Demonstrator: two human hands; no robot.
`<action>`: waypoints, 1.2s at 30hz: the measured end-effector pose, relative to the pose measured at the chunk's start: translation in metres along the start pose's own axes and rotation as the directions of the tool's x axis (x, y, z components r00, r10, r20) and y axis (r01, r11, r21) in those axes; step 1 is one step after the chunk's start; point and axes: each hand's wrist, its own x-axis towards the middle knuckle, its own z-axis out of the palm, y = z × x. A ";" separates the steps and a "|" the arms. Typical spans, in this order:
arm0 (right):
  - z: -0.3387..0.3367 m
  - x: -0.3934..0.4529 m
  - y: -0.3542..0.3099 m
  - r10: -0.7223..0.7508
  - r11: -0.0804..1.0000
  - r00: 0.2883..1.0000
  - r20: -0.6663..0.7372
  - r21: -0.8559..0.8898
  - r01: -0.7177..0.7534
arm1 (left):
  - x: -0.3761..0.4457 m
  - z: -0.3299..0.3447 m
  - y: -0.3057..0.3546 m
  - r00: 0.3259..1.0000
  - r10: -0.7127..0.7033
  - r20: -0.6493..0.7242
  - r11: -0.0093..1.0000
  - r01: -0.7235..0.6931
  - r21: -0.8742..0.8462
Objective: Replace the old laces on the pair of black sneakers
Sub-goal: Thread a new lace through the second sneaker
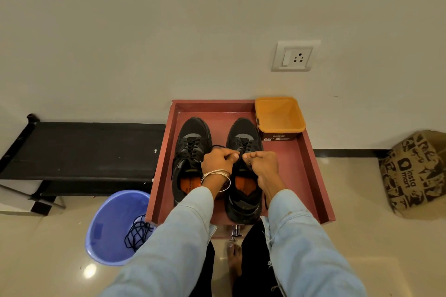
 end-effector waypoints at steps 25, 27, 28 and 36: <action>-0.034 -0.037 0.010 -0.350 0.556 0.937 -0.012 -0.807 0.198 | 0.029 -0.001 0.011 0.959 -0.278 0.045 0.914 0.279 -0.294; -0.033 -0.040 0.013 -0.333 0.554 0.943 -0.015 -0.813 0.182 | 0.026 -0.015 0.026 0.930 -0.357 0.080 0.762 0.340 -0.552; -0.032 -0.040 0.014 -0.326 0.554 0.945 -0.008 -0.812 0.185 | 0.022 -0.027 0.038 0.921 -0.376 0.099 0.676 0.346 -0.650; -0.028 -0.041 0.021 -0.307 0.524 0.951 0.034 -0.828 0.199 | -0.003 -0.147 0.125 0.992 0.006 -0.126 0.108 -0.126 -0.986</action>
